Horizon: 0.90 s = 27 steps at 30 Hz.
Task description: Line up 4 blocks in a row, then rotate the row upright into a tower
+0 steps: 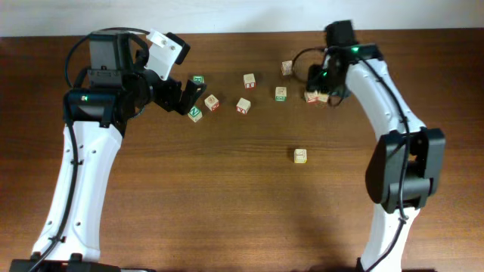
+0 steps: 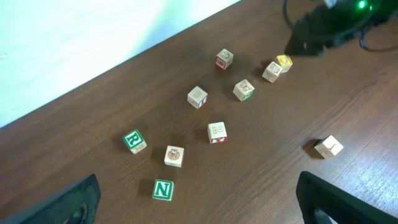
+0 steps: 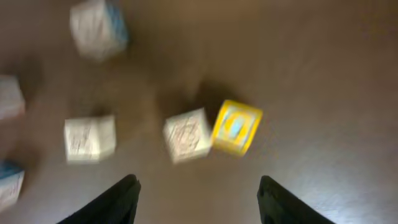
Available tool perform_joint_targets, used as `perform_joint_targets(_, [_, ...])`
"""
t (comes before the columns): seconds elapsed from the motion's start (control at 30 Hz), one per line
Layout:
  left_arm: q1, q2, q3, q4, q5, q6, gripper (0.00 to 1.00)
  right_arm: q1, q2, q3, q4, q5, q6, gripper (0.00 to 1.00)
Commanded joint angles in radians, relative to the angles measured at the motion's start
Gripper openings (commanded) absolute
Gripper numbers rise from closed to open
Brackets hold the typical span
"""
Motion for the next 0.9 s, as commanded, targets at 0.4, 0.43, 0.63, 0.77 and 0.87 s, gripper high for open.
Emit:
perform_joint_targets(0.4, [0.0,0.006,0.022,0.003,0.017,0.008,0.99,-0.023,0.176,0.006,0.2,0.15,0.21,0.59])
perform_joint_targets(0.43, [0.0,0.006,0.022,0.003,0.017,0.008,0.99,-0.023,0.185,0.006,0.201,0.152,0.211,0.57])
perform_joint_targets(0.63, [0.0,0.006,0.022,0.003,0.017,0.008,0.99,-0.023,0.186,0.006,0.175,0.141,0.21,0.34])
perform_joint_targets(0.77, [0.0,0.006,0.022,0.003,0.017,0.008,0.99,-0.021,0.182,0.007,0.114,0.092,0.209,0.25])
perform_joint_targets(0.87, [0.0,0.006,0.022,0.003,0.017,0.008,0.99,-0.021,0.171,0.009,0.026,0.053,0.206,0.22])
